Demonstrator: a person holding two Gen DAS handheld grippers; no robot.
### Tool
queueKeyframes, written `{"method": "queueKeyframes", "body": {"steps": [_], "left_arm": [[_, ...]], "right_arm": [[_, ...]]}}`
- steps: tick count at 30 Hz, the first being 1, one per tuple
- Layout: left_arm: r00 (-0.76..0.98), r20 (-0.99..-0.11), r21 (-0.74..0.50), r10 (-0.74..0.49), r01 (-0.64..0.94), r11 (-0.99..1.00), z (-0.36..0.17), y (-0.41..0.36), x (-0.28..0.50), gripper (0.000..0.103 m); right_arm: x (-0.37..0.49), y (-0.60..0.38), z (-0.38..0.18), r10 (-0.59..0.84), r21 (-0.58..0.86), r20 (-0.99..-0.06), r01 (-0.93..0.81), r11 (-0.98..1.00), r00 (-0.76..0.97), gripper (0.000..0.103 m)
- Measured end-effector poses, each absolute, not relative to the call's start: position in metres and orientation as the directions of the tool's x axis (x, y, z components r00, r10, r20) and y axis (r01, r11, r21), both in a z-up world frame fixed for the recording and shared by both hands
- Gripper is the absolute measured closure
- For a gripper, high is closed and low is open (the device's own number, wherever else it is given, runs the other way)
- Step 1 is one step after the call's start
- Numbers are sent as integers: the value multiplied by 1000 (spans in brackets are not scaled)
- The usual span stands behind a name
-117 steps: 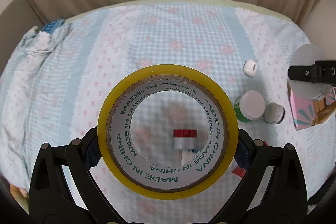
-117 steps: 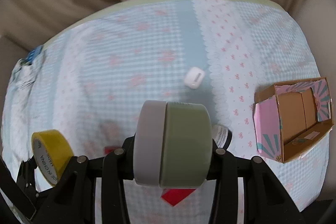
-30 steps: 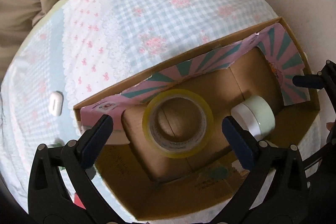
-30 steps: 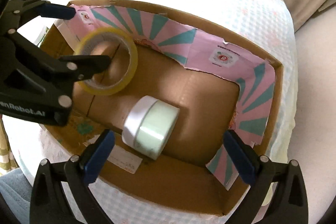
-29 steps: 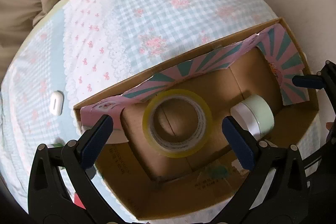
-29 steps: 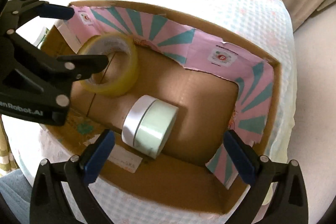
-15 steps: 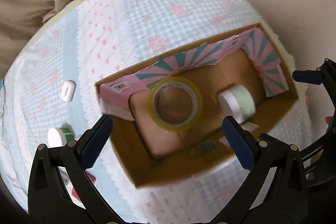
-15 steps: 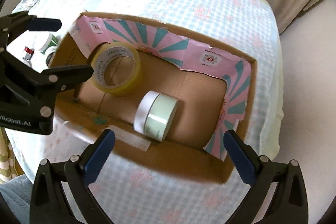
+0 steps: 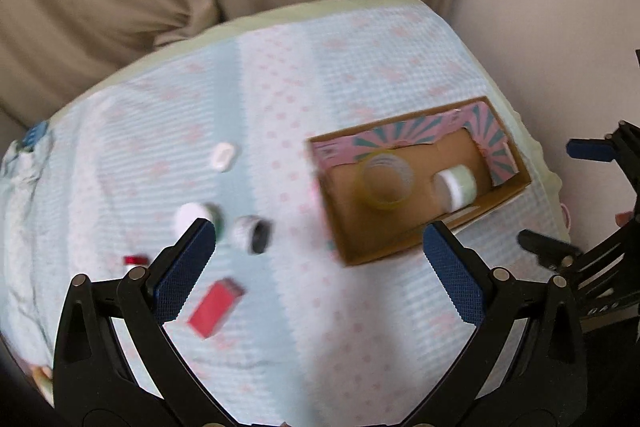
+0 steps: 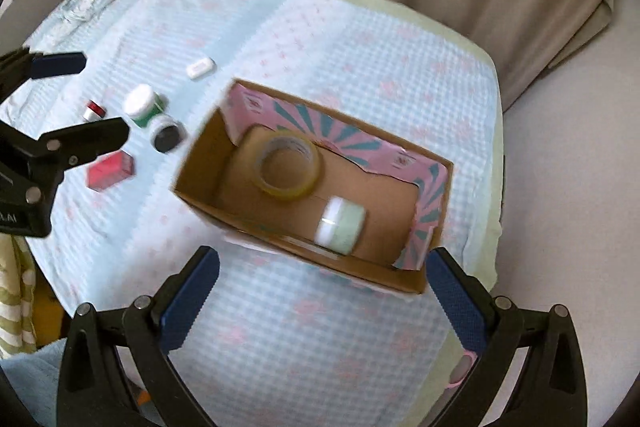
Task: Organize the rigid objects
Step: 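Move both tools back toward the remaining objects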
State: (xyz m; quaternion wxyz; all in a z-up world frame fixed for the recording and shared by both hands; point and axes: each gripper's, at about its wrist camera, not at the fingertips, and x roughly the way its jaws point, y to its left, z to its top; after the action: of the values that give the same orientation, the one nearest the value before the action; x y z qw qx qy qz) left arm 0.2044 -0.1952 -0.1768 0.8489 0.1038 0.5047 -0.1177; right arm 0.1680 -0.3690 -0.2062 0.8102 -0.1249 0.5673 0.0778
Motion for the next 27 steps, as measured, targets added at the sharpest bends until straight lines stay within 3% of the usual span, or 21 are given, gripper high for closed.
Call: {"method": "queueKeyframes", "body": {"steps": [10, 21, 27], "left_arm": [[463, -884, 24, -64, 182, 983, -167, -38, 179, 0], [428, -903, 36, -41, 171, 985, -188, 120, 189, 0], [360, -931, 9, -61, 190, 982, -221, 176, 213, 0]], "right_arm": [[142, -275, -186, 51, 2, -945, -148, 989, 323, 0], [147, -120, -217, 48, 47, -964, -9, 999, 262, 0], [158, -66, -244, 84, 132, -967, 190, 973, 241, 0]]}}
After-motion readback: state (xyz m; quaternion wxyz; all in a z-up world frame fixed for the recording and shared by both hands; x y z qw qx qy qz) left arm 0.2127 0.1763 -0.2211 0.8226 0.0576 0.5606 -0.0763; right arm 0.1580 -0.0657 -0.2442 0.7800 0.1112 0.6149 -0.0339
